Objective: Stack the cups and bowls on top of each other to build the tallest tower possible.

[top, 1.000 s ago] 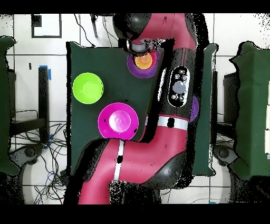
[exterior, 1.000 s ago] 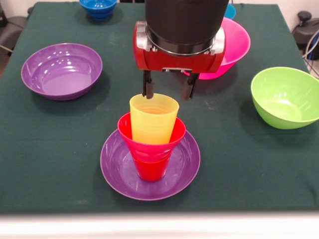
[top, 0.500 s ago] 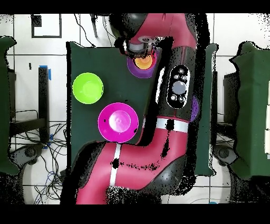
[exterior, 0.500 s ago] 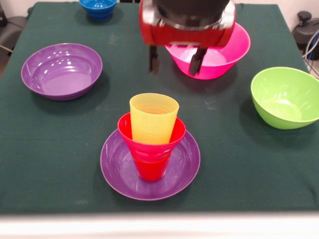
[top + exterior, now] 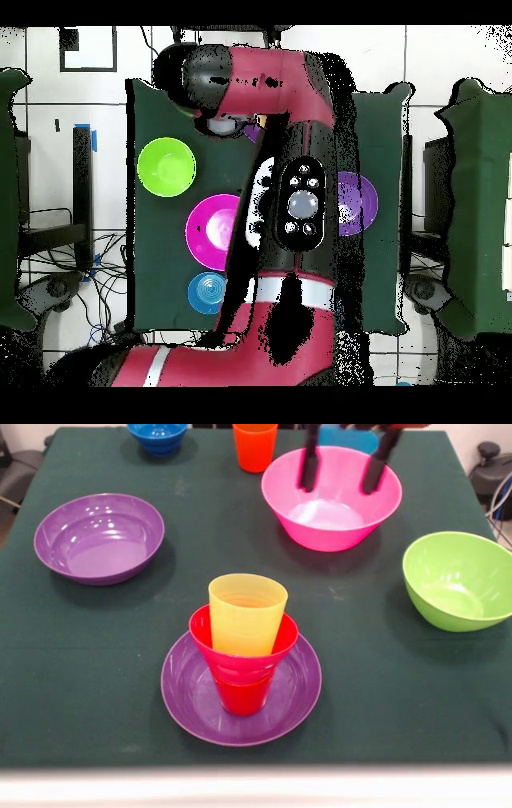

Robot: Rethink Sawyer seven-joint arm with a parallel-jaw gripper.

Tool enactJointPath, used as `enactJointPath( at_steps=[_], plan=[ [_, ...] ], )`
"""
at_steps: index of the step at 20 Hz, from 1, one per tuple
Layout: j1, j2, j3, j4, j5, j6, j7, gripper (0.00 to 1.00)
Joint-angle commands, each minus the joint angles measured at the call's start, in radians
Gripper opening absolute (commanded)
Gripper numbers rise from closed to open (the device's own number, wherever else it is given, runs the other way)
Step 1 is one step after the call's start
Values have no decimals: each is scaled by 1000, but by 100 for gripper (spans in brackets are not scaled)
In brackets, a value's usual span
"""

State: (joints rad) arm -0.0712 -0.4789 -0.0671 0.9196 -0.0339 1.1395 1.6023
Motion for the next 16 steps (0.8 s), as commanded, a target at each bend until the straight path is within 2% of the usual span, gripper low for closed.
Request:
enactJointPath(
  at_steps=[1, 8, 12, 16],
  plan=[
    [70, -11, 59, 226, -5, -134, 145, 100],
    [88, 129, 49, 69, -29, -163, 137, 100],
    [87, 182, 54, 26, -34, -198, 125, 100],
    [86, 201, 44, 18, -43, -226, 112, 100]
  ],
)
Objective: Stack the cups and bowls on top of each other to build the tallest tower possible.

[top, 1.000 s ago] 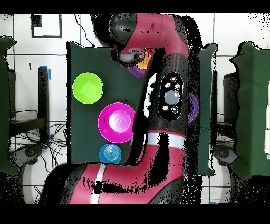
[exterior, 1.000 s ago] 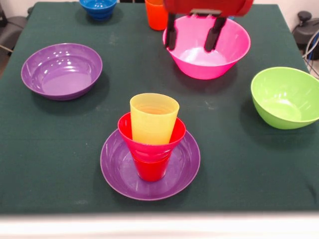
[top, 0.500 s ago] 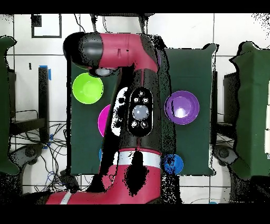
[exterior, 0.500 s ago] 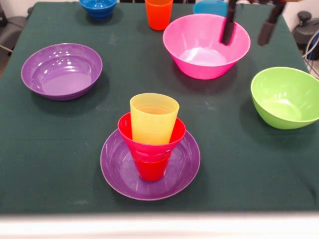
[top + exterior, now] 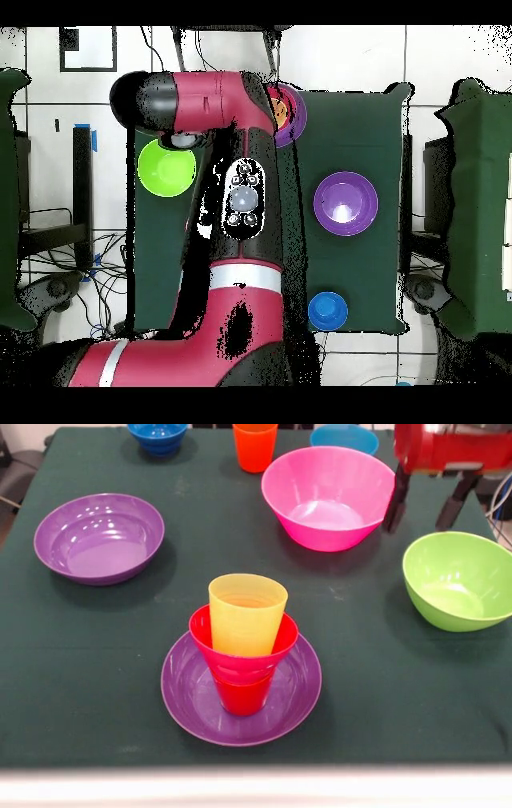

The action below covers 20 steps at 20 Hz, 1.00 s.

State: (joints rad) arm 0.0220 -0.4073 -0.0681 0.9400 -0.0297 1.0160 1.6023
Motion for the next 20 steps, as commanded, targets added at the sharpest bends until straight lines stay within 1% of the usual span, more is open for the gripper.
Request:
enactJointPath(
  at_steps=[1, 7, 11, 17, 20],
  plan=[
    [-10, 134, 46, -3, -48, -111, 105, 100],
    [-24, 183, 54, -23, -46, -164, 81, 100],
    [-22, 209, 56, -42, -44, -166, 65, 100],
    [-23, 233, 83, -74, -15, -110, 34, 100],
    [-20, 231, 71, -95, -11, -70, 43, 100]
  ],
)
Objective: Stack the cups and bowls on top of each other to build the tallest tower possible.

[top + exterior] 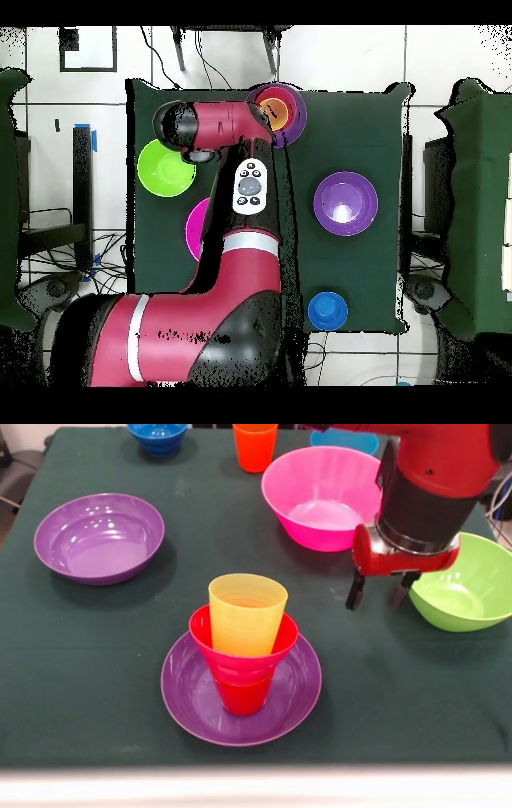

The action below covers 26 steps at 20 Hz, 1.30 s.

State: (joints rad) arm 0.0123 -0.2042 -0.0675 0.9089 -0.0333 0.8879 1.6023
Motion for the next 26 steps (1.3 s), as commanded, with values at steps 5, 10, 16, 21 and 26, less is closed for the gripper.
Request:
enactJointPath(
  at_steps=[5, 10, 16, 21, 26],
  plan=[
    [4, 12, 36, -154, -9, 227, 38, 100],
    [5, 22, 34, -306, -1, 473, 24, 100],
    [6, 62, 55, -397, -10, 529, 24, 100],
    [10, 68, 67, -328, -23, 414, 17, 100],
    [18, 34, 25, -189, -78, 235, 7, 100]
  ],
)
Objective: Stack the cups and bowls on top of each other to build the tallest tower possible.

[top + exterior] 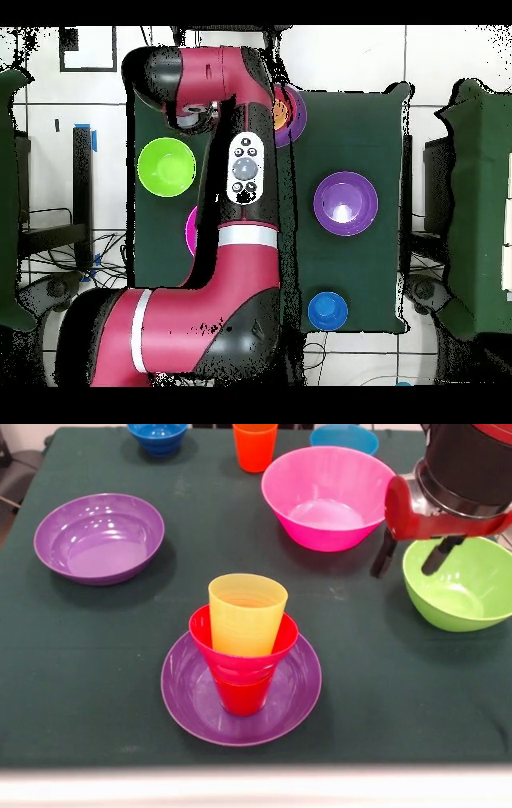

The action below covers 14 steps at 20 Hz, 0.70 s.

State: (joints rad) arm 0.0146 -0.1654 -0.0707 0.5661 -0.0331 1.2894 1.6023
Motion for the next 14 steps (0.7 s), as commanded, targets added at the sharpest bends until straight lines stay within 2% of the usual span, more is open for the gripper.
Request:
enactJointPath(
  at_steps=[1, 3, 6, 9, 14],
  plan=[
    [5, -37, 22, 196, -79, -176, -16, 100],
    [-28, -161, 5, 357, -88, -236, -105, 100],
    [-91, -301, 28, 547, -69, -317, -208, 100],
    [-157, -386, 66, 699, -73, -383, -302, 100],
    [-234, -474, 100, 863, -122, -445, -356, 100]
  ],
)
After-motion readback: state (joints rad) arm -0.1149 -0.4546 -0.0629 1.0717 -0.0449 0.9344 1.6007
